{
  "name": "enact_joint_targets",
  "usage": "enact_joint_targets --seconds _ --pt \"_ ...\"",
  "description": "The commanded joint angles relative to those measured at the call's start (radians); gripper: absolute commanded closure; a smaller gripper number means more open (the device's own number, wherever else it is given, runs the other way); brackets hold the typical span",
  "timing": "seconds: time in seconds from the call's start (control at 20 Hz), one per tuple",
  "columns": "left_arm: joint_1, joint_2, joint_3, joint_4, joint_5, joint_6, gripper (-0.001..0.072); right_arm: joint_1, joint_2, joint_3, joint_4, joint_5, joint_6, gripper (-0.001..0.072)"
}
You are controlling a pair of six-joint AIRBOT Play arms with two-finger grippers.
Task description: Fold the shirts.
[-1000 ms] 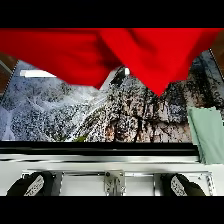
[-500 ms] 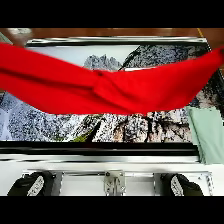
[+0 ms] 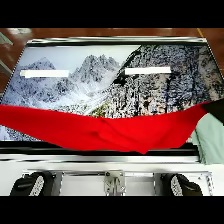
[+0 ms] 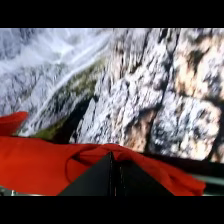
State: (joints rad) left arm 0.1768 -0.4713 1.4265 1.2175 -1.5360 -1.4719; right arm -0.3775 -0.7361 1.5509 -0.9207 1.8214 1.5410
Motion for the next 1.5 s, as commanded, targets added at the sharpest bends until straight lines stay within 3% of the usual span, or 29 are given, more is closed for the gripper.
enact_joint_targets --seconds 0.0,0.1,0.35,0.5,0.65,0.8,0.85,0.9,0.95,1.1,1.3,1.45 --pt "0.0 0.085 -0.304 -0.079 0.046 -0.042 0.0663 0.001 0.004 -0.21 -0.013 -0.002 0.0 0.0657" --pt "0.0 0.082 -0.489 -0.192 0.189 -0.042 0.0663 0.001 0.004 -0.388 -0.014 -0.096 0.0 0.0657" --pt "-0.001 -0.034 -0.823 -0.441 0.67 -0.021 0.0663 0.001 -0.084 -0.73 0.017 -0.529 0.0 0.0657" --pt "-0.014 -0.173 -0.838 -0.471 0.763 0.046 0.0663 0.002 -0.262 -0.749 0.116 -0.725 -0.04 0.0656" --pt "-0.09 -0.319 -0.838 -0.477 0.83 0.051 0.0663 0.01 -0.428 -0.749 0.277 -0.898 -0.127 0.0656" --pt "-0.202 -0.455 -0.838 -0.478 0.967 0.05 0.0663 0.094 -0.564 -0.749 0.294 -1.004 -0.164 0.0646" --pt "-0.236 -0.492 -0.838 -0.478 1.012 0.05 0.0662 0.125 -0.596 -0.749 0.296 -1.024 -0.185 0.0571" --pt "-0.254 -0.513 -0.835 -0.478 1.028 0.05 0.0663 0.145 -0.616 -0.747 0.293 -1.052 -0.215 0.0368" --pt "-0.258 -0.52 -0.831 -0.477 1.014 0.051 0.0663 0.143 -0.617 -0.742 0.292 -1.048 -0.255 0.0217" --pt "-0.248 -0.495 -0.829 -0.476 0.962 0.11 0.0663 0.082 -0.571 -0.684 0.2 -0.922 -0.3 0.0205" --pt "-0.248 -0.482 -0.829 -0.478 0.94 0.122 0.0663 0.027 -0.531 -0.673 0.203 -0.664 -0.298 0.0205" --pt "-0.248 -0.483 -0.83 -0.478 0.94 0.122 0.0662 0.109 -0.553 -0.706 0.171 -0.612 -0.296 0.0205"
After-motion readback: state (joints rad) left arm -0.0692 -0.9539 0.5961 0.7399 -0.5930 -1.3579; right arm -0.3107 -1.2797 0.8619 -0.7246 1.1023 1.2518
